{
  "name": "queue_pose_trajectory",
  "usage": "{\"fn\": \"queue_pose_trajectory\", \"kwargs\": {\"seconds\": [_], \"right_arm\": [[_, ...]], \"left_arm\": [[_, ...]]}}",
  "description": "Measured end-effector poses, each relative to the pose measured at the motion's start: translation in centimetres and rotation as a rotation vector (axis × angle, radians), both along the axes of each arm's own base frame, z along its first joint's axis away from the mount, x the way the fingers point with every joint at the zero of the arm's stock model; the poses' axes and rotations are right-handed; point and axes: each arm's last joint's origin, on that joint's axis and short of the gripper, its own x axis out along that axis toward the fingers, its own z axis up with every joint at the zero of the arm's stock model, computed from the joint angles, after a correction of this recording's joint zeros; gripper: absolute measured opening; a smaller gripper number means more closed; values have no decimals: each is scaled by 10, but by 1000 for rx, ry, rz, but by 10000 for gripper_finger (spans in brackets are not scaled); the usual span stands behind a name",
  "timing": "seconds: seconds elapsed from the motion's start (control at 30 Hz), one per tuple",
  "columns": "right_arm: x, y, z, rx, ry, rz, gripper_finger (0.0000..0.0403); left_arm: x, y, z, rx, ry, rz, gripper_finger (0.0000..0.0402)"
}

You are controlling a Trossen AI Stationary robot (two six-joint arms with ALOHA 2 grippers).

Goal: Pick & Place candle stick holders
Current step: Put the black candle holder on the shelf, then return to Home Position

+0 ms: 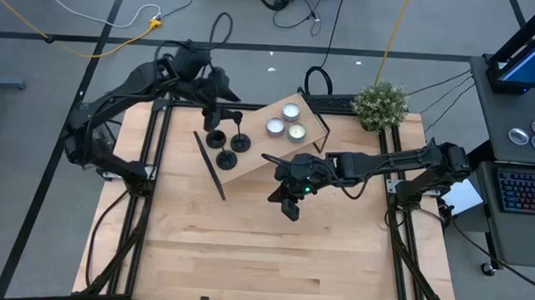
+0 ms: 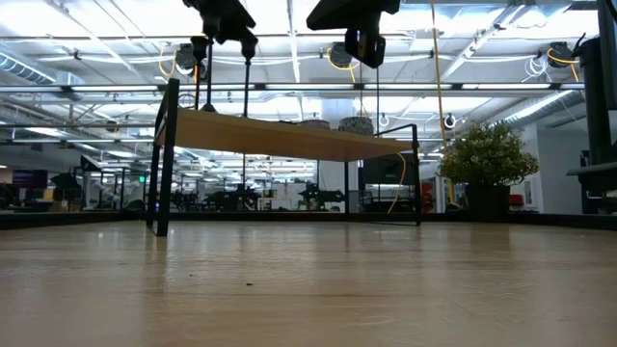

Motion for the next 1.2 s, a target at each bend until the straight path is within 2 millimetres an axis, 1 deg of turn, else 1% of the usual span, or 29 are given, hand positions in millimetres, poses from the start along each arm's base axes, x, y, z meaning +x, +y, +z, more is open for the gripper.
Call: {"fn": "queue_pose_trajectory", "kwargs": {"seconds": [0.27,0.47,0.6,0.7,0.8,0.97,1.2], "right_arm": [[-1,5,0,-2,-1,16,0],[-1,5,0,-38,-12,36,0],[-6,3,9,-122,-55,40,0],[-15,1,17,-199,-67,46,0],[-24,-1,28,-257,-111,59,0],[-45,-3,45,-307,-140,94,0],[-76,-7,64,-366,-159,133,0]], "left_arm": [[-24,-14,27,94,-107,74,255],[-51,-33,47,102,-192,98,248],[-70,-47,59,78,-254,97,242],[-85,-58,66,53,-298,119,242],[-101,-68,72,32,-329,135,241],[-125,-85,77,-47,-374,175,241],[-152,-105,78,-198,-400,200,241]]}}
